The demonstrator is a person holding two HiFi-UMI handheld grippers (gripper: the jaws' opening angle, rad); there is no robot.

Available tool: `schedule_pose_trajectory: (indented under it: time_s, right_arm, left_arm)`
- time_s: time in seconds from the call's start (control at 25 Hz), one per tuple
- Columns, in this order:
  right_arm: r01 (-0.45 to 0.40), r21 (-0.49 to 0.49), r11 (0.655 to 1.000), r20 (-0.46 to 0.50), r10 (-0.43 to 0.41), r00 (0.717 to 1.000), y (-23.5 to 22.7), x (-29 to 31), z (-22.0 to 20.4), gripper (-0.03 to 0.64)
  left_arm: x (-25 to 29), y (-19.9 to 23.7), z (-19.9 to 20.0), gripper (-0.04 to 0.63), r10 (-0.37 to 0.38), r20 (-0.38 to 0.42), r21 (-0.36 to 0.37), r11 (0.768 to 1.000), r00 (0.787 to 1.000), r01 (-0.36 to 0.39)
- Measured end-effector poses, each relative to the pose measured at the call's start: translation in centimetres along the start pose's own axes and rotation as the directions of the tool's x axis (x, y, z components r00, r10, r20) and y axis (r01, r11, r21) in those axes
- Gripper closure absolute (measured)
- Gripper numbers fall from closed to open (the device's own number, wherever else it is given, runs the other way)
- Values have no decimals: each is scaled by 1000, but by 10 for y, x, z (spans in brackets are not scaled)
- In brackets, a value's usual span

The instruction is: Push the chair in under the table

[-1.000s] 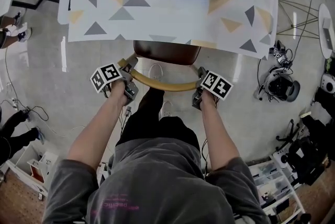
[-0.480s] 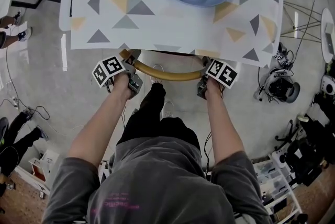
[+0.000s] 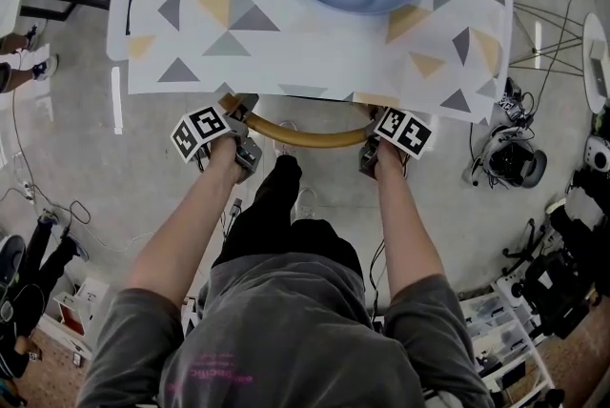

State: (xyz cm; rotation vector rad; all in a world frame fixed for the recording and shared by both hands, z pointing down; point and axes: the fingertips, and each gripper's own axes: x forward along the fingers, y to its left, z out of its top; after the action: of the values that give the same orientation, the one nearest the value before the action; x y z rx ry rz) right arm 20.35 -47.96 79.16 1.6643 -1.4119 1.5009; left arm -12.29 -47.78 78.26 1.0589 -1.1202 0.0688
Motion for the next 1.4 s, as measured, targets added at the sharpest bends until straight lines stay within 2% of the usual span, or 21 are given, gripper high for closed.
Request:
schedule_pose_trajectory:
  time_s: [0.12,0.32,0.52,0.64,0.88,1.0,1.2,1.28,1.4]
  right_arm:
    - [-12,3,1000,0,12,1000,1,-2,2,463]
    - [-23,7,1000,51,23,998,-1,-24,5,440]
    - [-89,43,995,140,82,987,-5,-59,7,426]
    - [-121,17,993,208,114,971,-6,-87,11,426]
    - [-218,-85,972,269,233,935,9,-146,1,428]
    - [-272,-146,951,292,304,907,19,-178,-10,428]
    - [-316,-246,916,322,385,865,28,-233,-34,428]
    - [-341,-280,897,336,425,841,31,-254,-44,430]
    - [-364,-333,870,356,474,806,34,-288,-58,431]
  left_arm:
    - [0,0,0,305,-7,-8,18,1000,1000,7]
    - [-15,-8,3,284,-6,5,99,995,1000,6]
    - [-39,-23,-5,284,-38,24,176,984,999,33]
    - [-60,-32,-14,285,-57,37,240,970,998,47]
    - [-111,-56,-40,304,-124,86,368,926,989,84]
    - [-138,-72,-61,330,-173,112,433,895,978,109]
    - [-183,-92,-100,381,-248,138,553,823,959,133]
    - [-201,-100,-115,412,-284,144,606,783,948,142]
    - [-228,-117,-140,453,-332,142,699,701,933,143]
